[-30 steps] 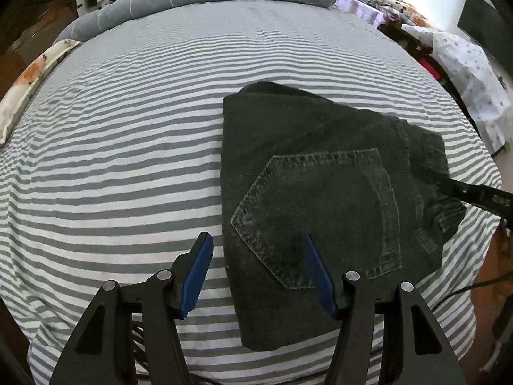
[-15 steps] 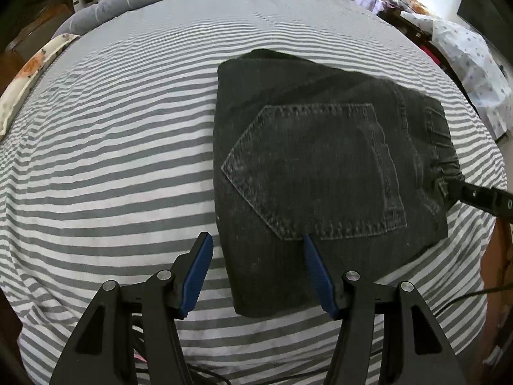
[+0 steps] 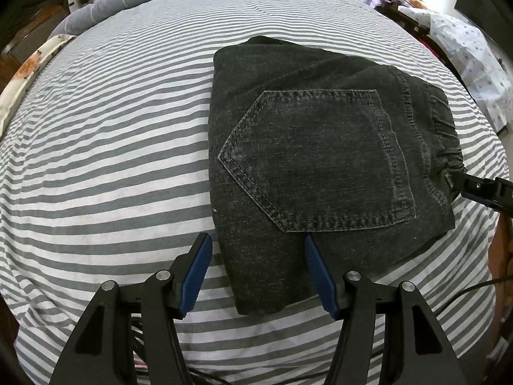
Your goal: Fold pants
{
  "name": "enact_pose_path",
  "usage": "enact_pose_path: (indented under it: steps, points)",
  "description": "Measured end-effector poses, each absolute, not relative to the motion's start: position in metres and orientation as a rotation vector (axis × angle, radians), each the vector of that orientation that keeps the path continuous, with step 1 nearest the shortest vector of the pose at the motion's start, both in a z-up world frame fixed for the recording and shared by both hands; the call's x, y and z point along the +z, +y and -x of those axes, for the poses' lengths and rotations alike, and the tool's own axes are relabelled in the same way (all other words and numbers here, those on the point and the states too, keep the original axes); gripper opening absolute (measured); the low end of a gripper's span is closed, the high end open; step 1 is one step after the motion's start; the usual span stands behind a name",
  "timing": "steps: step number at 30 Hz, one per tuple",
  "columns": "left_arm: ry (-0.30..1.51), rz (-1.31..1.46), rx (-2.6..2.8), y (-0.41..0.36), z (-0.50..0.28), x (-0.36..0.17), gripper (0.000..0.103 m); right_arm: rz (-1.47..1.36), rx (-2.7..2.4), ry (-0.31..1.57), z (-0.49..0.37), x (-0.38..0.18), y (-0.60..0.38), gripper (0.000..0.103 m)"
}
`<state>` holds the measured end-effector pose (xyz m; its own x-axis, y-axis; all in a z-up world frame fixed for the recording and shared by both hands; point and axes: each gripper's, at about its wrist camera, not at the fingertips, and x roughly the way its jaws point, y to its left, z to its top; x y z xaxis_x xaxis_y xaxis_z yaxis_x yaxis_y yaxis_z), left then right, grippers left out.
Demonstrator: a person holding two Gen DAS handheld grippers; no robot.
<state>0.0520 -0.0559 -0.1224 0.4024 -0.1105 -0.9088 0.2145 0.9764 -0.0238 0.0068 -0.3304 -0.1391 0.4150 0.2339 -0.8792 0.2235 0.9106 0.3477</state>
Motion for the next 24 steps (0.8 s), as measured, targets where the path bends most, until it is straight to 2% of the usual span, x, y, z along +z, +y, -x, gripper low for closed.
enact_pose_path:
  steps: [8, 19, 24]
  points:
    - [1.142, -0.071, -0.215, -0.052, -0.052, -0.119, 0.062, -0.47, 0.044, 1.149, -0.007, -0.138, -0.336, 0.054]
    - [1.164, 0.196, -0.267, 0.003, -0.086, -0.111, 0.062, -0.7, 0.327, 1.079, -0.019, -0.145, -0.372, 0.056]
    - [1.178, 0.293, -0.311, 0.011, -0.101, -0.115, 0.062, -0.705, 0.365, 1.097, -0.029, -0.157, -0.375, 0.056]
